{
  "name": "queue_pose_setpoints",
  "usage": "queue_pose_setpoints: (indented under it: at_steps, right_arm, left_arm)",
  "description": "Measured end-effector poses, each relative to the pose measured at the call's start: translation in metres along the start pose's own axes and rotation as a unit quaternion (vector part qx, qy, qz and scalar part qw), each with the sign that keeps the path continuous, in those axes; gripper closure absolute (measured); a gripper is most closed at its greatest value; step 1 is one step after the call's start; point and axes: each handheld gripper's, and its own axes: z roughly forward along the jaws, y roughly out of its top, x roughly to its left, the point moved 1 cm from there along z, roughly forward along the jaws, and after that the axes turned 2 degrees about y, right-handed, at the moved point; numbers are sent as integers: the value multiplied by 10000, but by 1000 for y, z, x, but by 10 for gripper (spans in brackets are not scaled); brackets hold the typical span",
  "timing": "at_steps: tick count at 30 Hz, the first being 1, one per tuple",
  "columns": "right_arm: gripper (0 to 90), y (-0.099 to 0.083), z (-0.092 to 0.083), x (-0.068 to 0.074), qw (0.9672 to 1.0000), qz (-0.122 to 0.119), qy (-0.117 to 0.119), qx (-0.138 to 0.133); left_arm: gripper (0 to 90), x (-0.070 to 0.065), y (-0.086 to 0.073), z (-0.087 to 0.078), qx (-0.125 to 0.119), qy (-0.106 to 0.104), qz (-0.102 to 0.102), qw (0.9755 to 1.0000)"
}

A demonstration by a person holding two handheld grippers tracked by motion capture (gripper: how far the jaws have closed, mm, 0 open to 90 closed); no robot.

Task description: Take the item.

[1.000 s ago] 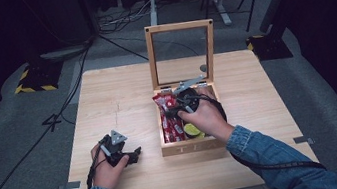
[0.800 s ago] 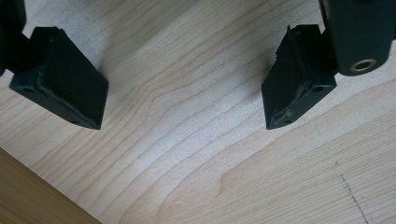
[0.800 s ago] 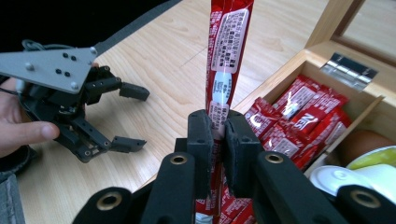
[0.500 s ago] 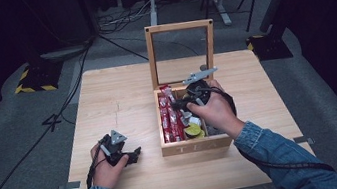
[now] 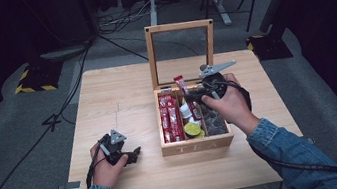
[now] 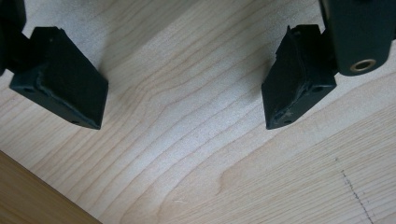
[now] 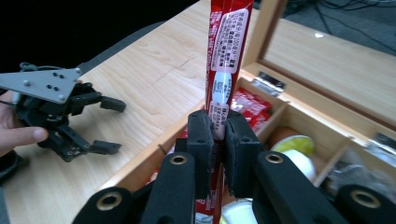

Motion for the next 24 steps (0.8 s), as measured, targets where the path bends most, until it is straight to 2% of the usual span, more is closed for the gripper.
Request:
queue_pose_setpoints:
  at_steps: [15,24]
  right_arm:
    - [822,-9,-43,-37,9986,152,-467,-195]
    - [822,-18,-68,-65,9957,305,-841,-251]
  left_arm:
    - [150,2,1,2,-10,-8,-14,10000]
    - [150,2,1,1,-2,-3,15,10000]
